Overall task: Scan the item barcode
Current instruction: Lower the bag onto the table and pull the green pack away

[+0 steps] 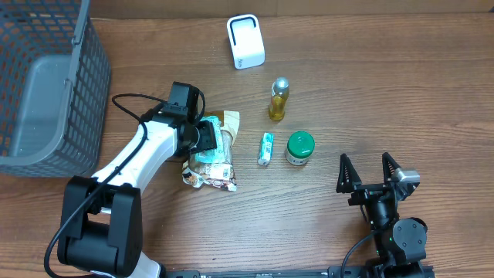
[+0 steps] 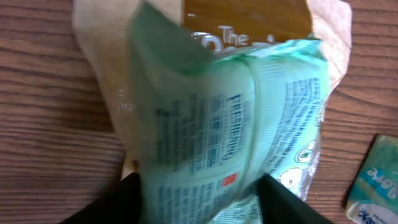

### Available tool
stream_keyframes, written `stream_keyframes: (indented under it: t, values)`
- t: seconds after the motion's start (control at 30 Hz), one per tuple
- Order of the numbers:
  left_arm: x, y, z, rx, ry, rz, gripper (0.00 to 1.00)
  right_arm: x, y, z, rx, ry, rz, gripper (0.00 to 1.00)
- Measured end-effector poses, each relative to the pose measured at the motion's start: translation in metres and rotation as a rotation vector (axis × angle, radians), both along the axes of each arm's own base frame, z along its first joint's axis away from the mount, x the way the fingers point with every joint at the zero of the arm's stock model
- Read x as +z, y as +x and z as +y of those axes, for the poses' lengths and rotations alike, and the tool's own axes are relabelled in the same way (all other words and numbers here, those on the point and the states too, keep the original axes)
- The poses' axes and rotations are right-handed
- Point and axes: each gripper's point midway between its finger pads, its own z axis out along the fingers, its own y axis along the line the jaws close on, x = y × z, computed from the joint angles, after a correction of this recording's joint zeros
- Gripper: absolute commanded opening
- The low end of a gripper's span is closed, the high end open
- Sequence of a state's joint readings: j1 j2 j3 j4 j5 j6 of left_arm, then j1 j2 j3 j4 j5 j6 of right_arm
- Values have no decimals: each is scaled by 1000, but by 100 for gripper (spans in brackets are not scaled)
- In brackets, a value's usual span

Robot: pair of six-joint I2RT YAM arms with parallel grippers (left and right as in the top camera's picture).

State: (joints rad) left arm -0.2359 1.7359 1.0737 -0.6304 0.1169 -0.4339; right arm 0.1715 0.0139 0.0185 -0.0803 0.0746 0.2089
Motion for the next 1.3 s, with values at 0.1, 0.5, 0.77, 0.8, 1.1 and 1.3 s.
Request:
stream_keyframes:
  t: [0.1,0.5,0.77,0.8,1.1,1.3]
  values:
    - [0,0,-1,-5,-5,-2,37,0,0,0,0,0,0,100]
    - [12,3,-6,-30,-24,-8,4,0,0,0,0,0,0,100]
    - [51,18,2,-5,-8,-12,4,0,0,0,0,0,0,100]
    - [54,21,5,5,-4,-21,4,0,0,0,0,0,0,100]
    - [51,14,85,185,144,44,4,0,0,0,0,0,0,100]
    - [46,1,120,255,219,93,4,0,0,0,0,0,-1,100]
